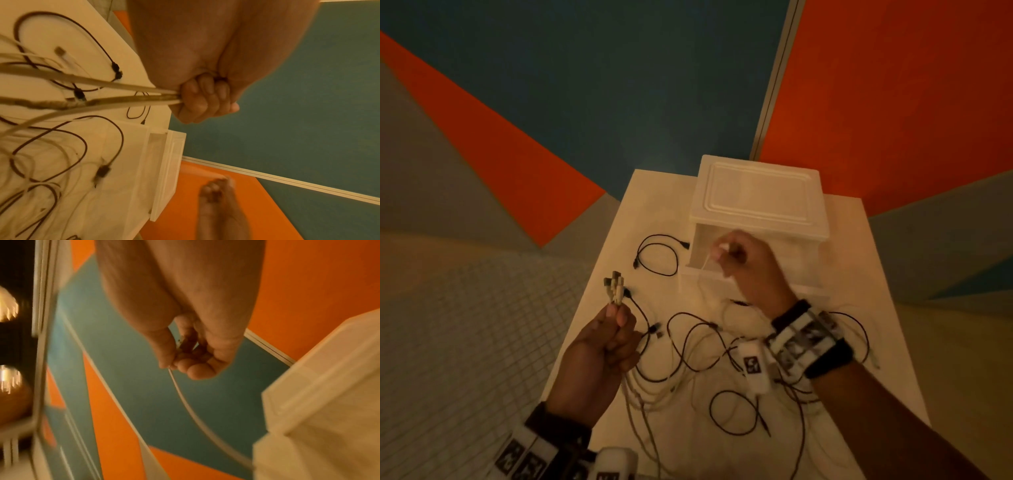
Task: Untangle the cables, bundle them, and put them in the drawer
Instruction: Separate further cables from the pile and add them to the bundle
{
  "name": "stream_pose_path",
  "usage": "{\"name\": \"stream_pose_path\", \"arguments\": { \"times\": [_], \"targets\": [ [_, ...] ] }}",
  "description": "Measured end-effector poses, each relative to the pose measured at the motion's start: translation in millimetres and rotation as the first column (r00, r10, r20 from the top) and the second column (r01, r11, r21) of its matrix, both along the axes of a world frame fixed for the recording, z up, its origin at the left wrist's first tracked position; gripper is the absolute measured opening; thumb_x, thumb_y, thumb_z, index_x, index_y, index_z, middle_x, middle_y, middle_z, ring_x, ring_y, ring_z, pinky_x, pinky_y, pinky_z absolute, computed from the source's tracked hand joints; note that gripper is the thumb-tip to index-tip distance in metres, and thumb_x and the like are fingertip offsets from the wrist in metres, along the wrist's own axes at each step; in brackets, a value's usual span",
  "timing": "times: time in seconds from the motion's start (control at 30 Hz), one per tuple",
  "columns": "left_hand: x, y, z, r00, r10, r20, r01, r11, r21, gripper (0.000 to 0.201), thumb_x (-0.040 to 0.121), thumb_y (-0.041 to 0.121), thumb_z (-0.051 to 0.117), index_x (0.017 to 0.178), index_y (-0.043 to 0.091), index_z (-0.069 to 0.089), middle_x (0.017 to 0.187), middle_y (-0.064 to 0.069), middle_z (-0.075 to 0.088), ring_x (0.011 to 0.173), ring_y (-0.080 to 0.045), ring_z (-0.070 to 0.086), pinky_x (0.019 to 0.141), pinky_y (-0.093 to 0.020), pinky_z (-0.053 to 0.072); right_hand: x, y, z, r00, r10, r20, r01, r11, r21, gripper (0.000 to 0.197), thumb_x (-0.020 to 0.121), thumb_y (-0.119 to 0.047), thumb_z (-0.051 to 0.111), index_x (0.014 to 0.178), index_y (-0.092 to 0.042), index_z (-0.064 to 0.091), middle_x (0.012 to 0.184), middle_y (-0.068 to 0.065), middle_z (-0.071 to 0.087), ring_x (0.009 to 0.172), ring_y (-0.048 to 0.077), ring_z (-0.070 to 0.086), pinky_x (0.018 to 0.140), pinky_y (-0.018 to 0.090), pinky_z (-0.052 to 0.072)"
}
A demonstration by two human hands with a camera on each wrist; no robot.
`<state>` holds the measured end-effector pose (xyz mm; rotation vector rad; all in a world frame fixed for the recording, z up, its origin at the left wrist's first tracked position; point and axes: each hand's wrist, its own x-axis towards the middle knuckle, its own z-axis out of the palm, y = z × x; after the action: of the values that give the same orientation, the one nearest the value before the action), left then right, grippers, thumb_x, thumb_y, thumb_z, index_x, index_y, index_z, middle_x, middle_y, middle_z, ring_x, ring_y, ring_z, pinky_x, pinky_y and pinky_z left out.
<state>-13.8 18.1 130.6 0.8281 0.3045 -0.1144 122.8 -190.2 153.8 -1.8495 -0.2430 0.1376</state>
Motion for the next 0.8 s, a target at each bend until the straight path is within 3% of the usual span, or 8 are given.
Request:
{"name": "stream_pose_path", "arguments": {
  "times": [0.07,0.13,0.2,0.3,0.37,0.5,0.63,0.8],
  "targets": [
    [5,-4,3,1.000,-0.010,0.021,0.011,1.000,-0.008,0.033,0.102,0.020,0.029,0.076,0.013,0.048,0.061,0.004,0.025,0.046,-0.006,0.020,0.041,-0.022,0.020,-6,-16,48,0.999,0.027,-0.036,-0.015,0.956,0.293,0.004,0.094,-0.010,0.057,0.092,-0.007,0.060,0.082,-0.002,0.063,0.080,0.011,0.062,0.077,0.027,0.052],
    [11,-10,6,0.999,-0.020,0.046,0.021,1.000,-0.017,0.032,0.102,0.019,0.029,0.076,0.013,0.048,0.060,0.004,0.025,0.046,-0.006,0.021,0.042,-0.022,0.019,-15,-27,86,0.992,0.105,-0.074,-0.041,0.804,0.593,0.008,0.095,-0.012,0.051,0.089,-0.010,0.056,0.089,0.003,0.065,0.097,0.024,0.065,0.093,0.041,0.052],
    [16,-16,9,0.997,-0.028,0.065,0.028,1.000,0.004,0.030,0.101,0.018,0.030,0.077,0.013,0.047,0.060,0.004,0.025,0.047,-0.006,0.020,0.044,-0.023,0.017,-26,-33,116,0.991,0.132,-0.035,-0.068,0.697,0.714,0.012,0.094,-0.016,0.047,0.088,-0.009,0.056,0.084,0.005,0.065,0.083,0.023,0.068,0.086,0.043,0.056],
    [21,-26,13,0.996,-0.045,0.083,0.045,0.999,0.004,0.024,0.099,0.019,0.033,0.080,0.012,0.046,0.062,0.002,0.027,0.048,-0.007,0.022,0.046,-0.024,0.018,-39,-33,139,0.996,0.075,0.057,-0.093,0.883,0.460,0.020,0.098,-0.016,0.045,0.093,-0.003,0.059,0.077,-0.004,0.064,0.051,0.012,0.046,0.047,0.027,0.044],
    [23,-32,15,0.994,-0.055,0.094,0.054,0.998,0.022,0.022,0.099,0.019,0.035,0.081,0.012,0.046,0.065,0.000,0.031,0.051,-0.009,0.026,0.047,-0.024,0.022,-48,-26,128,0.983,0.178,-0.032,-0.164,0.952,0.257,0.021,0.100,-0.005,0.042,0.101,0.006,0.060,0.076,-0.013,0.067,0.053,0.012,0.037,0.047,0.024,0.037],
    [25,-48,20,0.991,-0.074,0.112,0.060,0.990,0.126,0.025,0.101,0.023,0.038,0.085,0.011,0.052,0.071,-0.004,0.042,0.059,-0.014,0.035,0.053,-0.026,0.030,-73,4,77,0.967,0.230,-0.109,-0.229,0.973,0.017,0.026,0.100,-0.012,0.048,0.095,0.001,0.070,0.057,-0.003,0.059,0.045,0.016,0.047,0.045,0.027,0.045],
    [23,-59,28,0.987,-0.079,0.137,0.067,0.994,0.091,0.031,0.103,0.021,0.037,0.081,0.005,0.053,0.069,-0.016,0.047,0.057,-0.029,0.051,0.055,-0.038,0.047,-86,27,48,0.964,0.123,-0.235,-0.111,0.992,0.062,0.029,0.098,-0.022,0.054,0.083,-0.002,0.069,0.057,0.000,0.058,0.041,0.012,0.049,0.039,0.023,0.041],
    [19,-62,32,0.979,-0.098,0.181,0.080,0.991,0.109,0.037,0.104,0.026,0.031,0.087,0.003,0.054,0.069,-0.014,0.045,0.059,-0.026,0.050,0.058,-0.035,0.048,-85,33,40,0.969,0.062,-0.241,-0.042,0.995,0.088,0.029,0.096,-0.025,0.056,0.074,-0.013,0.070,0.057,0.004,0.060,0.043,0.014,0.048,0.039,0.022,0.038]
  ]
}}
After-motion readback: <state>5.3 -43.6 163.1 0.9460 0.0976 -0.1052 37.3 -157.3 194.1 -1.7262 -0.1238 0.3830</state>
